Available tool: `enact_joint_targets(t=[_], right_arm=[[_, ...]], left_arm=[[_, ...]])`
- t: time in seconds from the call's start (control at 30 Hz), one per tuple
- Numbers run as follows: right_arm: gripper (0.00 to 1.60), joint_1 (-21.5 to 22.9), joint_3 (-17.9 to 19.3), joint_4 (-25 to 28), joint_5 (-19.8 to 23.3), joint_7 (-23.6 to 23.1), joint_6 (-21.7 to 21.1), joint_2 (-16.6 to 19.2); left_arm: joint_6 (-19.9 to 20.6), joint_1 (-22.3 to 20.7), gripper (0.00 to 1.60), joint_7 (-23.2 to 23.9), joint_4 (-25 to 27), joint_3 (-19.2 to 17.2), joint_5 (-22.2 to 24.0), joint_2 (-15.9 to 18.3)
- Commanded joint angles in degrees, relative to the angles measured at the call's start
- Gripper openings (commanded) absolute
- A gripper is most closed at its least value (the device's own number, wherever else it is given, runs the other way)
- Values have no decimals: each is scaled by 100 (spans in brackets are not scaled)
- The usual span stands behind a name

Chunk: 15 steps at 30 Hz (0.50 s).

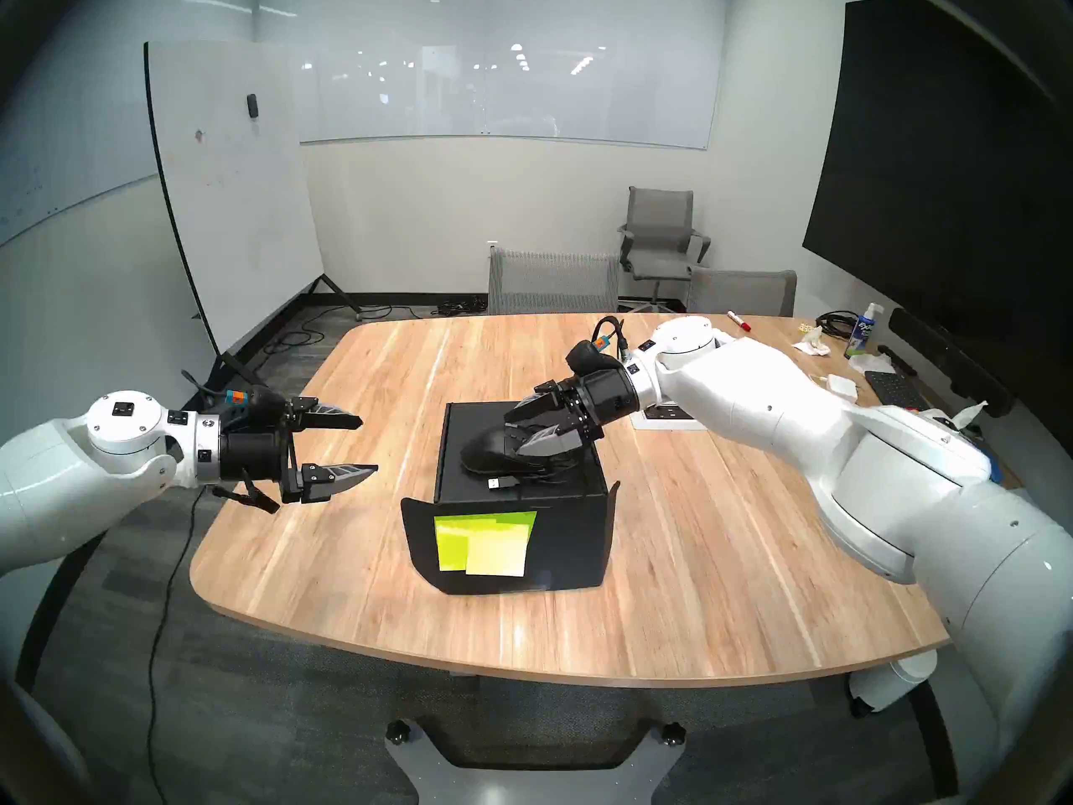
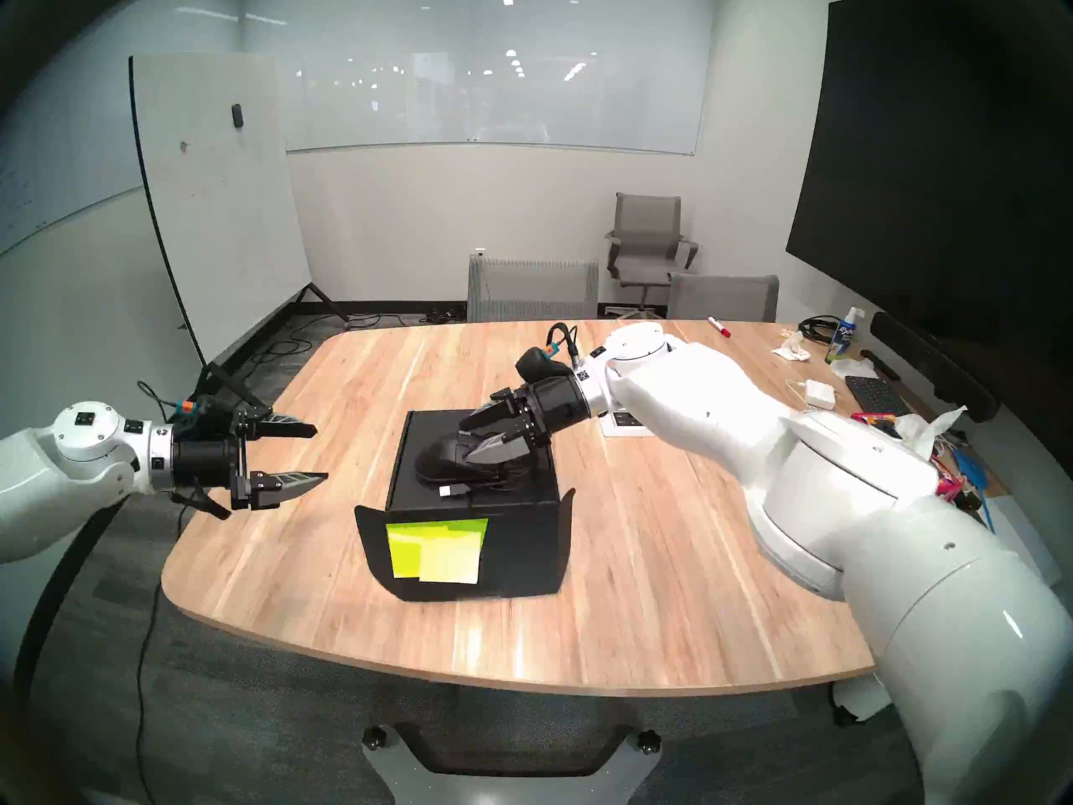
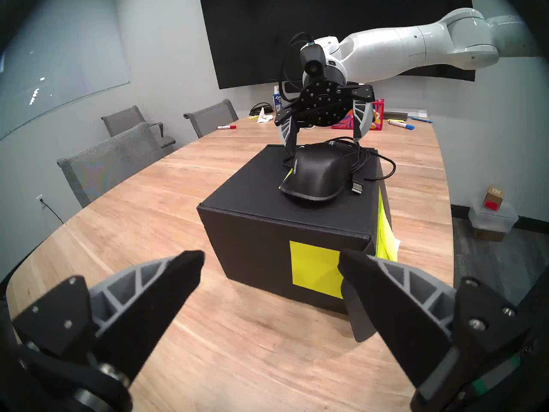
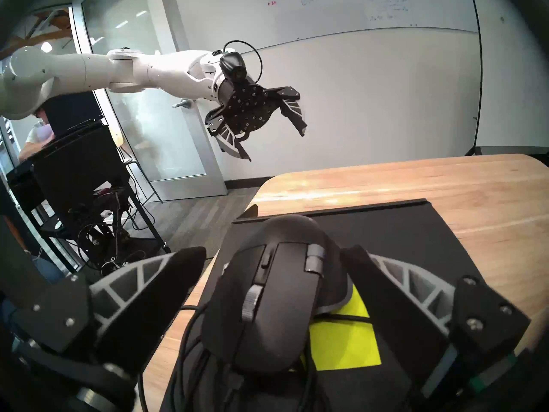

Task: Open the box and place the mouse inside

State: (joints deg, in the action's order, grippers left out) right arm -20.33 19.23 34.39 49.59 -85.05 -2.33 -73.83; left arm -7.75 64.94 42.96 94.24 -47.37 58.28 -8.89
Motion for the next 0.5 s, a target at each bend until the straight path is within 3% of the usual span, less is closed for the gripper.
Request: enact_joint_targets(t=[0.0,0.47], right_arm=[[160,161,41,-24,62,5,56,-49],[160,164,9,-48,147,5,253,-55]], left_arm=[[-41,-70,160,13,1,-71,32,11],[-43,-79,160,12,1,-61,34,13]])
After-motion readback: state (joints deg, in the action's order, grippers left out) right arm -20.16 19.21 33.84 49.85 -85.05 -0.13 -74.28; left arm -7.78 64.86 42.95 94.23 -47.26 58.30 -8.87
